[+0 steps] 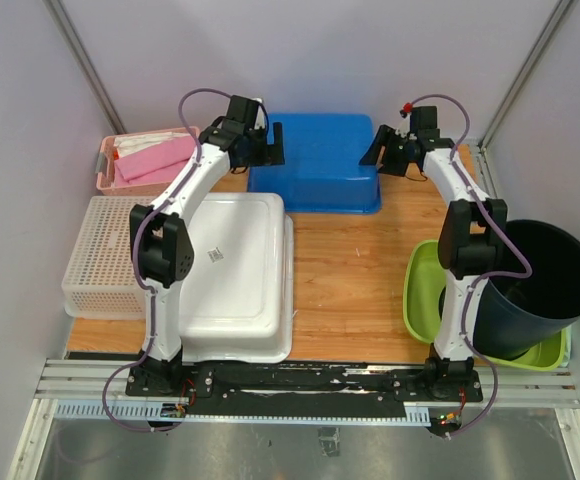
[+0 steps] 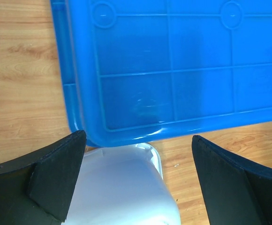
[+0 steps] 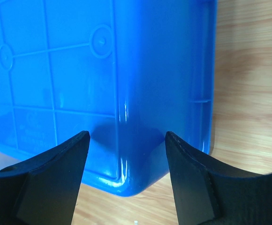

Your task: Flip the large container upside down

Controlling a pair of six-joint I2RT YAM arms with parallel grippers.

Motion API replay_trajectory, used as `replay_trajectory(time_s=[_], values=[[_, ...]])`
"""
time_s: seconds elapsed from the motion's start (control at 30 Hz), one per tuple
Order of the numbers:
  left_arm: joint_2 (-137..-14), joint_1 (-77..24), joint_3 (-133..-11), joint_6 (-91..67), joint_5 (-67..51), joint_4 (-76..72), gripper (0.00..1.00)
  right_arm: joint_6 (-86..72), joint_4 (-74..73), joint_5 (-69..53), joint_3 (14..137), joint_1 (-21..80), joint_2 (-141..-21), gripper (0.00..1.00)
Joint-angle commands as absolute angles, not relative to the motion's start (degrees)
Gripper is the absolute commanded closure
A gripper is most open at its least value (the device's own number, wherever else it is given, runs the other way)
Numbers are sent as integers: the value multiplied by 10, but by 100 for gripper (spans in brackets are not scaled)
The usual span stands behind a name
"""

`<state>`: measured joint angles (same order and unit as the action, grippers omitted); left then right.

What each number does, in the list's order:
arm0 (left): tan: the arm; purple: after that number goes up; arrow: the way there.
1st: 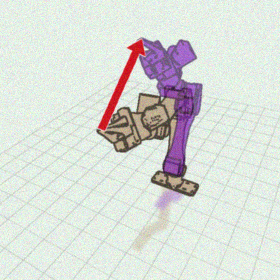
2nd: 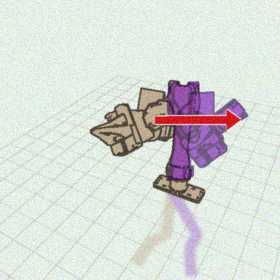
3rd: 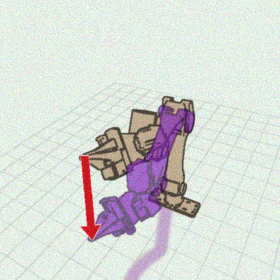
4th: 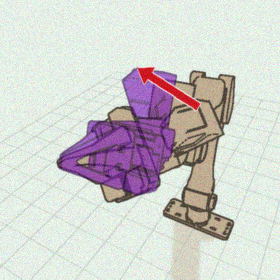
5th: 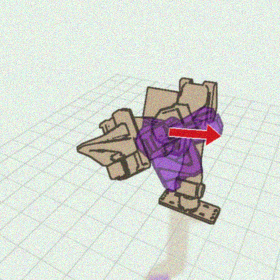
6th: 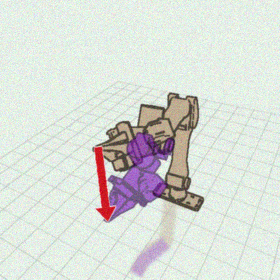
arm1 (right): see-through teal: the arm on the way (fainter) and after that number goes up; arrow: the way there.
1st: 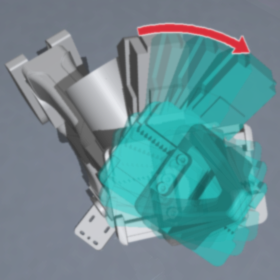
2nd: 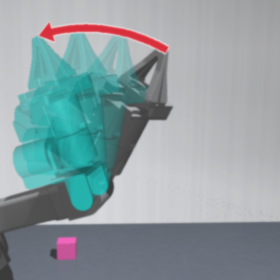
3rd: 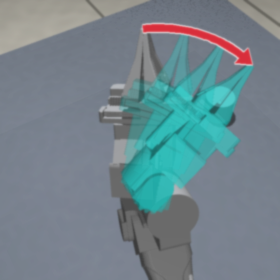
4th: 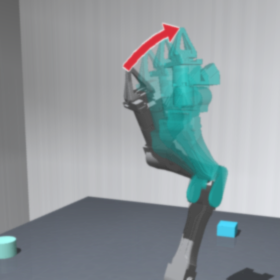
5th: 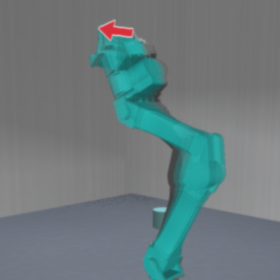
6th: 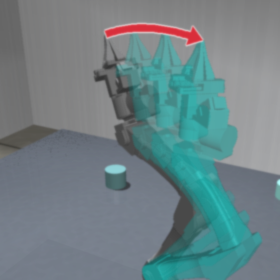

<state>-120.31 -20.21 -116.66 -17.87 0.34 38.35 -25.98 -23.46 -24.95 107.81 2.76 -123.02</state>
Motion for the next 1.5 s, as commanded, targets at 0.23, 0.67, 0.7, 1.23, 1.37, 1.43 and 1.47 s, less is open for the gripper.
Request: replay_trajectory(time_s=[0.23, 0.67, 0.7, 1.23, 1.37, 1.43, 1.47], values=[[-1132, -201, -1156, -190, -10, 377, 1, -282, -224, -255, 1110, 31, -1231, 32], [-1016, -201, -1068, -208, -17, 304, 1, -316, -189, -314, 1218, 73, -1337, 32], [-1010, -202, -1063, -210, -19, 301, 1, -318, -187, -317, 1229, 81, -1344, 31], [-983, -201, -1025, -212, -26, 292, 1, -373, -122, -364, 1292, 156, -1407, 31], [-976, -201, -1016, -209, -27, 291, 1, -350, -142, -332, 1270, 149, -1369, 29], [-974, -202, -1015, -209, -30, 291, 1, -325, -171, -297, 1258, 141, -1336, 27], [-971, -202, -1015, -210, -33, 291, 1, -309, -193, -276, 1248, 137, -1315, 26]])
